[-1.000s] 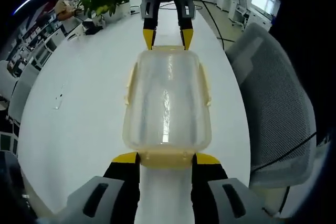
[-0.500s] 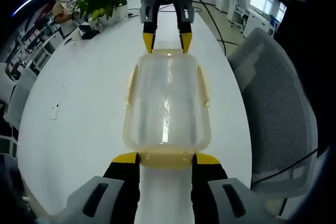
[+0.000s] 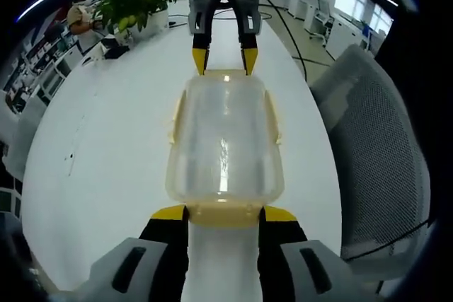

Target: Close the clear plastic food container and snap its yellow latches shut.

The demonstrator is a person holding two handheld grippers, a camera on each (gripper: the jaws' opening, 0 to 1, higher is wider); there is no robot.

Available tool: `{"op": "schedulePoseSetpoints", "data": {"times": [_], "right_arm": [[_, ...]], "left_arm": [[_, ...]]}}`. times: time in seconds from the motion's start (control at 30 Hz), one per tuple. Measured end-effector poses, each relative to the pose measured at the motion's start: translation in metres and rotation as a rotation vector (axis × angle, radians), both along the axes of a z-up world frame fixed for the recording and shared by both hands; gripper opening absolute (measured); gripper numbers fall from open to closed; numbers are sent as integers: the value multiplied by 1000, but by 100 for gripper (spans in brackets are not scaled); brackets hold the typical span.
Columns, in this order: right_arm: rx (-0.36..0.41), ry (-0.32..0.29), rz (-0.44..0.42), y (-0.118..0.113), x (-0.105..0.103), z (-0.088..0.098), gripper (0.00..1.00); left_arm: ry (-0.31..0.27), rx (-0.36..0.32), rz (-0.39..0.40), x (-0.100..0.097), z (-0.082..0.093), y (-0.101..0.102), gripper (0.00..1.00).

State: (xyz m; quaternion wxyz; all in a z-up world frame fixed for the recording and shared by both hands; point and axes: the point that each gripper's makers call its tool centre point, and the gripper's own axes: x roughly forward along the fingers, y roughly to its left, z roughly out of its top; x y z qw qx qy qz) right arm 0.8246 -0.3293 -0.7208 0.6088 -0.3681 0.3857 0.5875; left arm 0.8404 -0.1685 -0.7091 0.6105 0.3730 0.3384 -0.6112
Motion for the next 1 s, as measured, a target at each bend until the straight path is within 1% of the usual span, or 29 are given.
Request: {"op": "schedulePoseSetpoints", "data": {"times": [0.3, 0.67, 1.0], "right_arm": [[-31, -3, -6, -20, 1, -2, 35], [-62, -5, -5, -37, 1, -3, 36], [-97, -3, 1, -48, 0, -7, 36]], "left_arm": [[7, -18, -2, 1, -4, -19, 32], [12, -31, -2, 1, -7, -38, 32], [17, -30, -7, 0, -10, -47, 32]]}}
